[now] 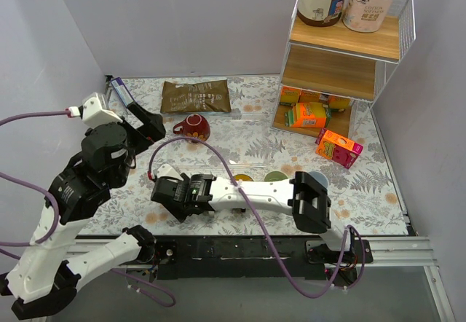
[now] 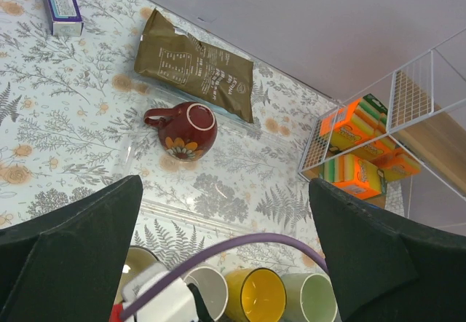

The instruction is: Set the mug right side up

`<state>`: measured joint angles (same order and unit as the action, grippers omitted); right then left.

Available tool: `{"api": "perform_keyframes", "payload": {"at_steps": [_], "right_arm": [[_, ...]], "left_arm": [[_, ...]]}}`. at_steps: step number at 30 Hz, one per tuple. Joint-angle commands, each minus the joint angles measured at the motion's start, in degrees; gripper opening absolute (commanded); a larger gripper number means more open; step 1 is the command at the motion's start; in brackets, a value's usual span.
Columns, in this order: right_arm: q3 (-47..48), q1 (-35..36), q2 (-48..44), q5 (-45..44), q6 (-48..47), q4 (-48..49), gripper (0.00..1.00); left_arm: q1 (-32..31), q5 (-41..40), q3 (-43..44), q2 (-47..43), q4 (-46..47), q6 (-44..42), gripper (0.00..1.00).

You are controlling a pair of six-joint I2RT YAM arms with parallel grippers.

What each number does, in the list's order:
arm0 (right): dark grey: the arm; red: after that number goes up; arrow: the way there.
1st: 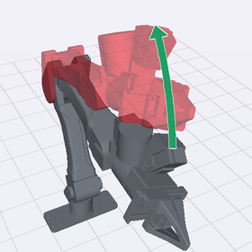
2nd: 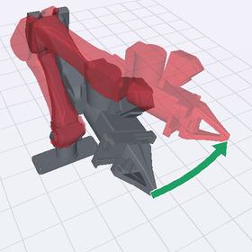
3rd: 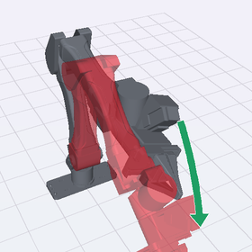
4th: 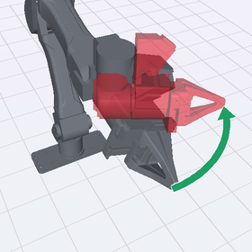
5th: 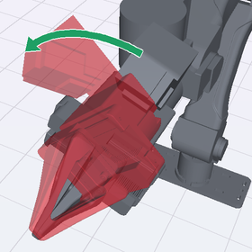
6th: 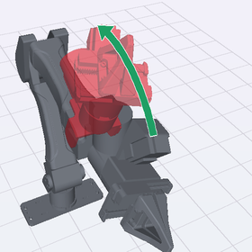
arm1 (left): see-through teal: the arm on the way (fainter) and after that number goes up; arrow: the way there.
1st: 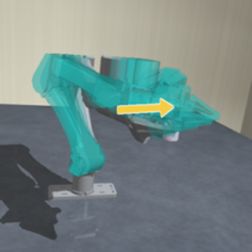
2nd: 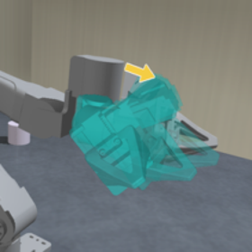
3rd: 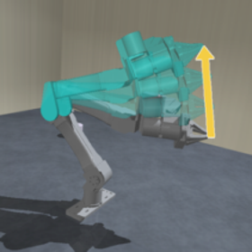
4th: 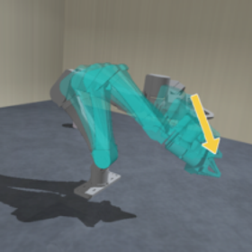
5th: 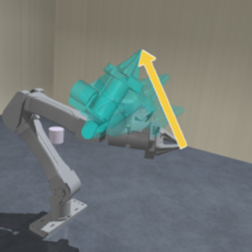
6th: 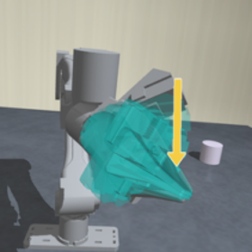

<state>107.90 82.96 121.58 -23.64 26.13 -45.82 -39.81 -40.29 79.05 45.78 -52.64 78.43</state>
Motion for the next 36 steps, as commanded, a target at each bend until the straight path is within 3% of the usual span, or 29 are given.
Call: {"api": "perform_keyframes", "payload": {"at_steps": [1,11,16,19,23,26,30,36], "right_arm": [[-4.17,0.27,-9.41,0.00,-0.12,5.56,0.67],[-19.37,-0.78,-28.66,-0.97,2.52,15.49,0.68],[-26.06,-5.69,-37.90,0.35,4.45,17.96,0.68],[-30.10,-9.11,-41.85,1.05,4.63,18.22,0.67],[-33.71,-12.73,-45.90,2.02,4.37,18.31,0.67],[-35.56,-15.01,-48.18,2.72,3.84,18.40,0.67],[-37.49,-17.65,-50.56,3.51,3.23,18.23,0.67],[-40.92,-20.90,-53.98,4.74,3.14,19.19,0.66]], "left_arm": [[0.00,-1.37,3.92,4.92,-3.08,1.02,0.98],[0.00,-1.98,6.04,11.25,1.65,2.34,0.98],[2.19,1.34,4.54,18.54,4.12,2.60,0.98],[9.03,9.94,2.79,23.38,6.49,4.17,0.98],[25.88,25.68,-3.43,28.30,11.41,9.52,0.98],[31.88,32.46,-7.05,32.17,16.86,15.66,0.98],[35.06,39.32,-12.06,38.14,24.42,24.56,0.97],[35.68,41.96,-9.44,48.51,29.34,33.71,0.91]]}}
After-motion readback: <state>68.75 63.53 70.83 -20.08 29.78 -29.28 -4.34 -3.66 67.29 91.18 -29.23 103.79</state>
